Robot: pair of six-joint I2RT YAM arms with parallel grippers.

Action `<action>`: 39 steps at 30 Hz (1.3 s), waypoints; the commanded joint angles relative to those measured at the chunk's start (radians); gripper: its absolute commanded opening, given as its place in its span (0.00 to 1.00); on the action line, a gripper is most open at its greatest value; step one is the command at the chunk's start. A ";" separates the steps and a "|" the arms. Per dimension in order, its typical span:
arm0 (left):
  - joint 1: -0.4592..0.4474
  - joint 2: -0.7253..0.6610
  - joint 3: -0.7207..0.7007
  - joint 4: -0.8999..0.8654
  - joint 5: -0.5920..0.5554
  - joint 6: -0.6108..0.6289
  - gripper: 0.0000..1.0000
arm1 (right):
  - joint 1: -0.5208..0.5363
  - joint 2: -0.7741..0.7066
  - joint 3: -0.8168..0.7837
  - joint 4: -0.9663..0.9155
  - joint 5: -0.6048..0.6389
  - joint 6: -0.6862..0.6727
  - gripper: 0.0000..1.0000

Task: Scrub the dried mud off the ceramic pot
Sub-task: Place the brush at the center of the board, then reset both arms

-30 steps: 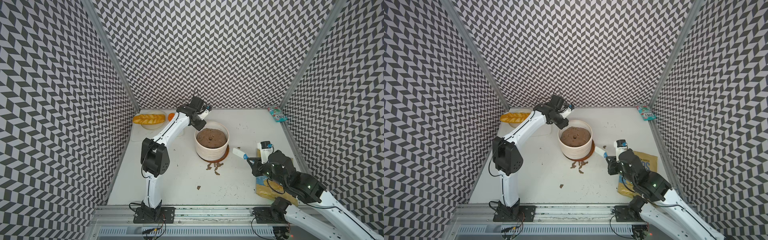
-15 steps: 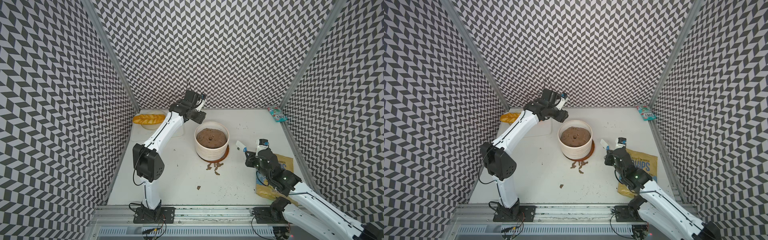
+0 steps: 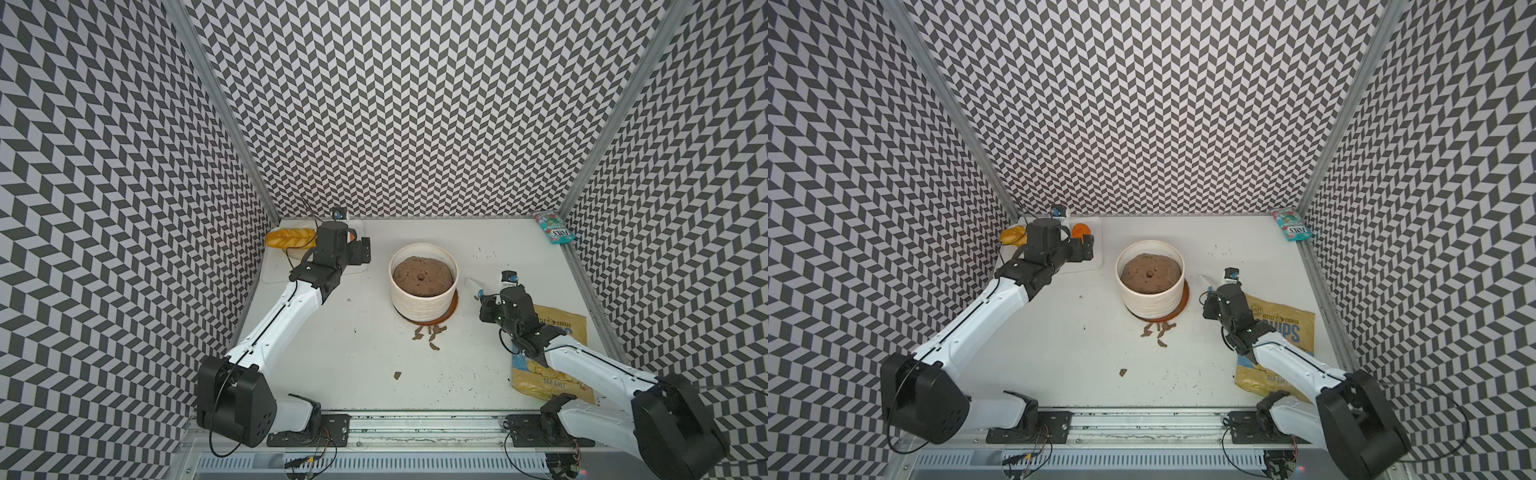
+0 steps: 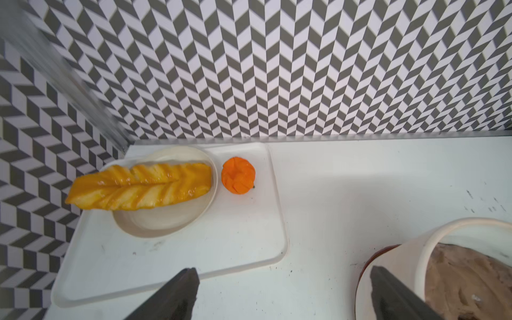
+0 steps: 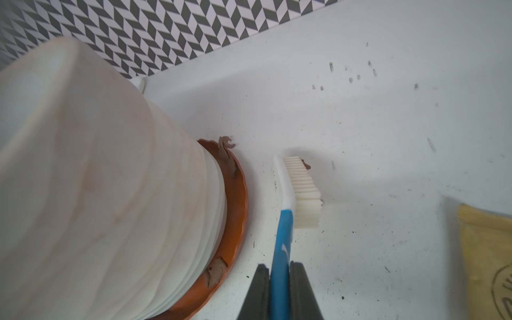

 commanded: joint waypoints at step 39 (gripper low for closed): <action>0.105 -0.012 -0.548 0.731 -0.022 0.094 1.00 | -0.175 -0.040 0.007 0.147 0.022 -0.159 0.73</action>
